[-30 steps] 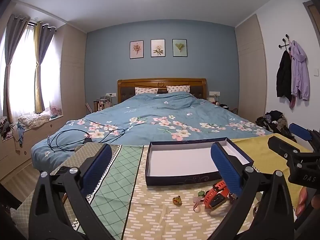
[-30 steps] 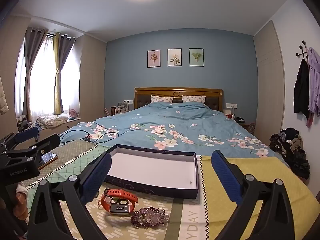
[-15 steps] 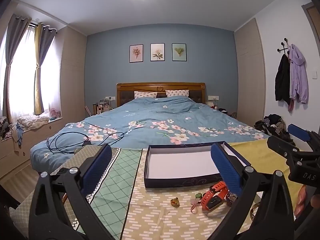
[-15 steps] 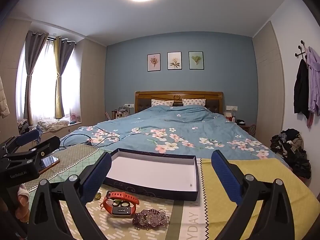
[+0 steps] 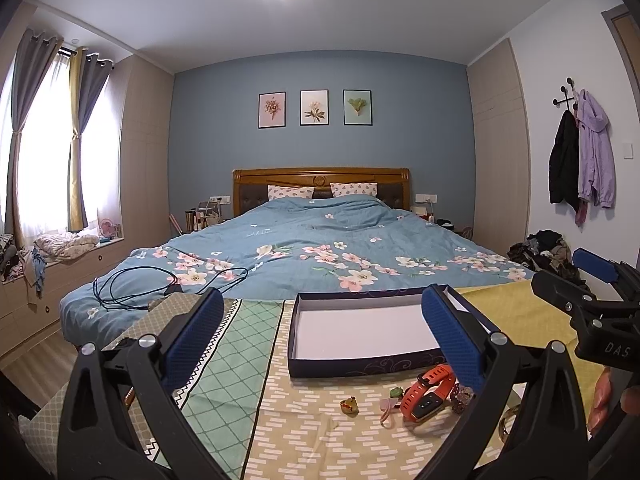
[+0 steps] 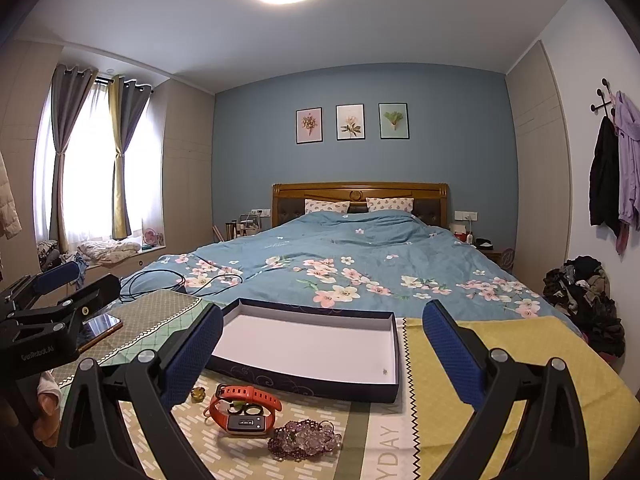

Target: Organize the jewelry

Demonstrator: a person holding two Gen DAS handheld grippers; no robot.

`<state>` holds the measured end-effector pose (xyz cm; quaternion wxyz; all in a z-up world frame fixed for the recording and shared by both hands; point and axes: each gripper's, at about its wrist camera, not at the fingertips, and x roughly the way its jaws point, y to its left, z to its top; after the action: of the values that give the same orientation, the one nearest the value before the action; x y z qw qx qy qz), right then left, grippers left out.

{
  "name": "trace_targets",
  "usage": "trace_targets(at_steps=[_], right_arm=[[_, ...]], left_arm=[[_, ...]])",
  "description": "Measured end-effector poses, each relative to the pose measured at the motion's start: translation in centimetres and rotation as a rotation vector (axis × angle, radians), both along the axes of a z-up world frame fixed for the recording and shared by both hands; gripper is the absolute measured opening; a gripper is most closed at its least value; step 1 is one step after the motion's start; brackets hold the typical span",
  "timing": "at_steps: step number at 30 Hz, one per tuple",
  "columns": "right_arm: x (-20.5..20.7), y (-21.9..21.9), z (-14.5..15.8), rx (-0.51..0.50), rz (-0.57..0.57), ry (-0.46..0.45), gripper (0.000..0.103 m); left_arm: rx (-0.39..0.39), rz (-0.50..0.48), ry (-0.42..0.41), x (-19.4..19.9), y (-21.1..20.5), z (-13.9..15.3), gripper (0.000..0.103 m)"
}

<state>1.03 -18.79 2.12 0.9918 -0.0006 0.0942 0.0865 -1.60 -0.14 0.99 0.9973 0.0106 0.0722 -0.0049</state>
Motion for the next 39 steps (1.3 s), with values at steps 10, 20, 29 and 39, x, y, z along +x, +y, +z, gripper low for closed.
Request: trace_targets(at_steps=[10, 20, 29, 39], right_arm=[[-0.2, 0.08, -0.03, -0.003, 0.0, -0.002, 0.096], [-0.31, 0.02, -0.06, 0.001, 0.0, -0.003, 0.096], [-0.26, 0.04, 0.09, 0.007, 0.003, 0.002, 0.096], [-0.29, 0.13, 0.06, 0.01, 0.005, 0.002, 0.096]], left_arm=[[0.0, -0.003, 0.0, 0.05, -0.07, 0.18, 0.097], [0.0, -0.003, -0.001, 0.12, -0.05, 0.08, 0.097], [-0.001, -0.004, -0.001, 0.11, -0.08, 0.07, 0.097], [-0.001, -0.003, -0.003, 0.06, -0.1, 0.14, 0.097]])
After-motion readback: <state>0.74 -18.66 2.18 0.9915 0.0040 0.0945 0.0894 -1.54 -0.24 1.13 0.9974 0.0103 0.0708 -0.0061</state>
